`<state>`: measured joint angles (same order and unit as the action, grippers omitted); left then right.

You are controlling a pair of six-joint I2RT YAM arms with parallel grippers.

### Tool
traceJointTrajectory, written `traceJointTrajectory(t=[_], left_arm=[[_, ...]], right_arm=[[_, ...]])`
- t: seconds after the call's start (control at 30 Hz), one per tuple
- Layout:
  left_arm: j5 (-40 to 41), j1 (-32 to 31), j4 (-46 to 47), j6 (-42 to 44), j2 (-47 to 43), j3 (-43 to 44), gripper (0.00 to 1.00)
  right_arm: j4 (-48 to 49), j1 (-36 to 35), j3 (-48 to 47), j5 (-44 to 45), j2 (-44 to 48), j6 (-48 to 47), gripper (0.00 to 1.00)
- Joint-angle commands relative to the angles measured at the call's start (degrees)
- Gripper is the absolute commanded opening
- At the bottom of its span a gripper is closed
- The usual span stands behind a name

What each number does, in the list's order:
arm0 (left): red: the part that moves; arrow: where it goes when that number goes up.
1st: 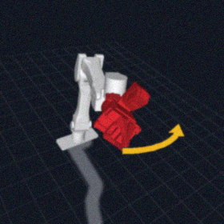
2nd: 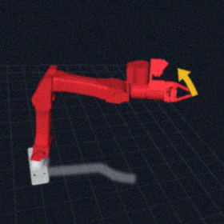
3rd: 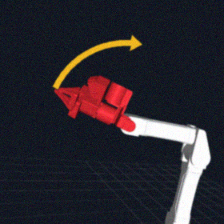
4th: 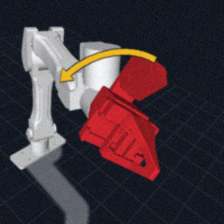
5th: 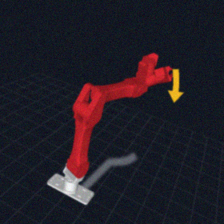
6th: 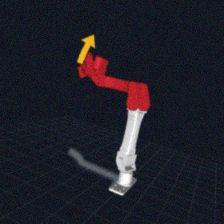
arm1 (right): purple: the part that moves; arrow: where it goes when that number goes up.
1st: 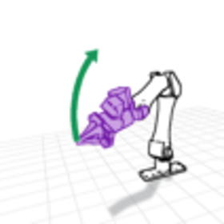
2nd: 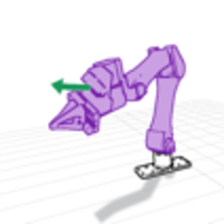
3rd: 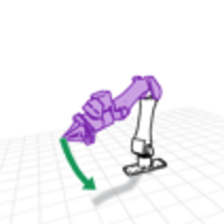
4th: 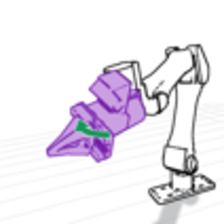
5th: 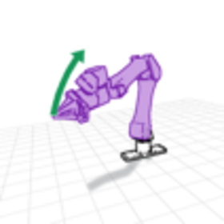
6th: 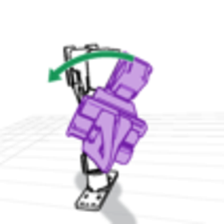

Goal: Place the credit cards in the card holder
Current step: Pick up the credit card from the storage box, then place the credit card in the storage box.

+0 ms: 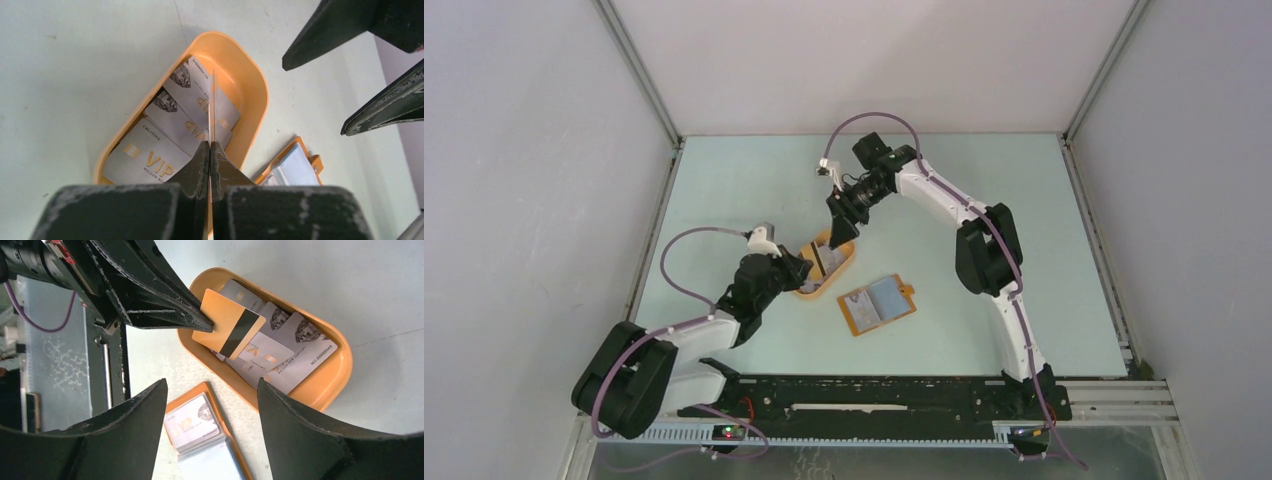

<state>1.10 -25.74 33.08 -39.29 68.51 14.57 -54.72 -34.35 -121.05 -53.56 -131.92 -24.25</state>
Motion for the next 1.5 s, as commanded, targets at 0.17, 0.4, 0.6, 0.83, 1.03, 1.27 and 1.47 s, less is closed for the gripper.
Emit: traceJointTrajectory(t=[0.17,0.4,0.6,0.83,1.03,1.27,1.47], left_arm=[[-3.9,0.3,4.3,12.9,-3.3,-2.8,0.0],[-4.2,0.3,5.9,16.4,-6.2,-4.9,0.0],[-4.4,0.3,6.0,18.7,-7.7,-5.4,0.0],[-4.9,0.3,8.2,20.4,-9.6,-7.2,0.0],[-5.5,0.3,9.3,21.6,-11.5,-8.2,0.0],[-5.8,0.3,10.1,22.1,-11.7,-8.5,0.0],[-5.5,0.3,10.6,22.4,-11.4,-8.6,0.0]], right_arm=[[-10.3,0.4,-5.1,-6.8,-2.7,-33.5,0.8],[-12.4,0.5,-10.7,-4.8,-5.8,-40.4,0.83],[-11.4,-0.9,-13.3,-0.4,-7.8,-40.0,0.85],[-10.7,-3.4,-13.8,4.8,-8.9,-41.9,0.82],[-9.7,-4.7,-14.6,5.7,-9.5,-41.5,0.75],[-11.3,-5.8,-14.9,5.6,-10.1,-44.3,0.62],[-12.3,-6.1,-14.8,6.7,-10.4,-46.4,0.47]])
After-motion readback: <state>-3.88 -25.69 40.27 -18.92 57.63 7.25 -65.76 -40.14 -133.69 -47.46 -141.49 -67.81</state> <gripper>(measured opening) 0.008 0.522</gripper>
